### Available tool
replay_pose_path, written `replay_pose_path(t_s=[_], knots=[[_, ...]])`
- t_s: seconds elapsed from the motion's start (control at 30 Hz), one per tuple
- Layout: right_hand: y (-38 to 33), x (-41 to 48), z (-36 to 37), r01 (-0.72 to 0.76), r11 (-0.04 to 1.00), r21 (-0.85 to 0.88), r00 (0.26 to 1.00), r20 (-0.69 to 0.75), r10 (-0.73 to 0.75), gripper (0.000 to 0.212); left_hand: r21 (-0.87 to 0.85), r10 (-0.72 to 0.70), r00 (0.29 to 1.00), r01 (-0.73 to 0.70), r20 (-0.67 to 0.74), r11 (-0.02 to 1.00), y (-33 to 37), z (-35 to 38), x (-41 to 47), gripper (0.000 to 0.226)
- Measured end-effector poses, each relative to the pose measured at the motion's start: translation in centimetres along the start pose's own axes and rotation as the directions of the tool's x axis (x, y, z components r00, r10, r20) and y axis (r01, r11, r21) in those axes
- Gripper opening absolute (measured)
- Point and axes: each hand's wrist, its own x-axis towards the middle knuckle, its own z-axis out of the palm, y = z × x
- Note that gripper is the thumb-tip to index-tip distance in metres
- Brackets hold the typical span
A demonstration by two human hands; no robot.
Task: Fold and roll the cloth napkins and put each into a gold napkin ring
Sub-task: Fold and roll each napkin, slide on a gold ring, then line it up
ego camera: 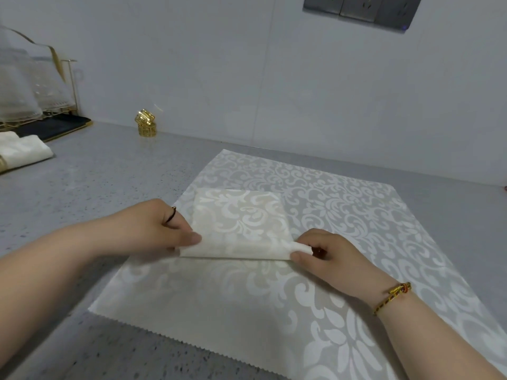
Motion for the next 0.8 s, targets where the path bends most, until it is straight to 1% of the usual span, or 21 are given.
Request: replay_pose_path(t_s=[0.03, 0.1, 0.17, 0.23, 0.33, 0.43, 0.5, 0.57, 0.6, 0.67, 0.73, 0.8], knots=[[0.0, 0.1, -0.1, -0.038, 0.999, 0.032, 0.999, -0.007, 0.039, 0.012, -0.038, -0.034, 0.999, 0.033, -0.009, 0.999, -0.1, 0.0, 0.4, 0.042], [0.1, 0.3, -0.1, -0.107, 0.988, 0.108, 0.993, -0.032, 0.111, 0.018, -0.113, -0.082, 0.997, 0.08, -0.015, 0.99, -0.4, 0.1, 0.9, 0.042], [-0.1, 0.6, 0.0, -0.162, 0.97, 0.179, 0.984, -0.048, 0.173, 0.022, -0.19, -0.102, 0.995, 0.099, -0.003, 0.977, -0.8, 0.3, 1.1, 0.048], [-0.2, 1.0, 0.2, -0.205, 0.959, 0.194, 0.974, -0.051, 0.219, 0.027, -0.223, -0.114, 0.993, 0.109, -0.007, 0.969, -1.1, 0.5, 1.3, 0.054], [-0.6, 2.0, 0.0, -0.298, 0.933, 0.202, 0.951, -0.018, 0.308, 0.032, -0.152, -0.152, 0.985, 0.139, -0.078, 0.979, -1.3, 1.0, 1.9, 0.062], [-1.2, 3.1, -0.6, -0.385, 0.91, 0.153, 0.923, 0.053, 0.382, 0.038, -0.045, -0.163, 0.976, 0.158, -0.143, 0.986, -1.1, 1.4, 2.3, 0.068], [-1.8, 3.6, -0.8, -0.417, 0.9, 0.124, 0.909, 0.082, 0.41, 0.042, -0.001, -0.161, 0.972, 0.164, -0.173, 0.987, -1.2, 1.7, 2.5, 0.067], [-2.3, 3.8, -0.7, -0.44, 0.891, 0.113, 0.897, 0.095, 0.431, 0.043, 0.046, -0.145, 0.965, 0.158, -0.217, 0.986, -1.2, 1.9, 2.5, 0.062], [-2.3, 3.9, -0.5, -0.452, 0.885, 0.114, 0.892, 0.088, 0.444, 0.043, 0.068, -0.132, 0.962, 0.153, -0.239, 0.986, -1.2, 2.0, 2.5, 0.059], [-2.1, 4.1, 0.0, -0.453, 0.887, 0.089, 0.891, 0.028, 0.453, 0.046, 0.117, -0.113, 0.953, 0.151, -0.28, 0.981, -1.1, 2.2, 2.4, 0.056], [-1.9, 4.4, 0.6, -0.416, 0.909, 0.004, 0.908, -0.045, 0.416, 0.048, 0.192, -0.101, 0.938, 0.172, -0.332, 0.966, -1.1, 2.3, 2.3, 0.053], [-1.7, 4.9, 0.8, -0.399, 0.915, -0.06, 0.916, -0.068, 0.396, 0.047, 0.282, -0.056, 0.917, 0.179, -0.395, 0.943, -1.2, 2.4, 2.2, 0.041]])
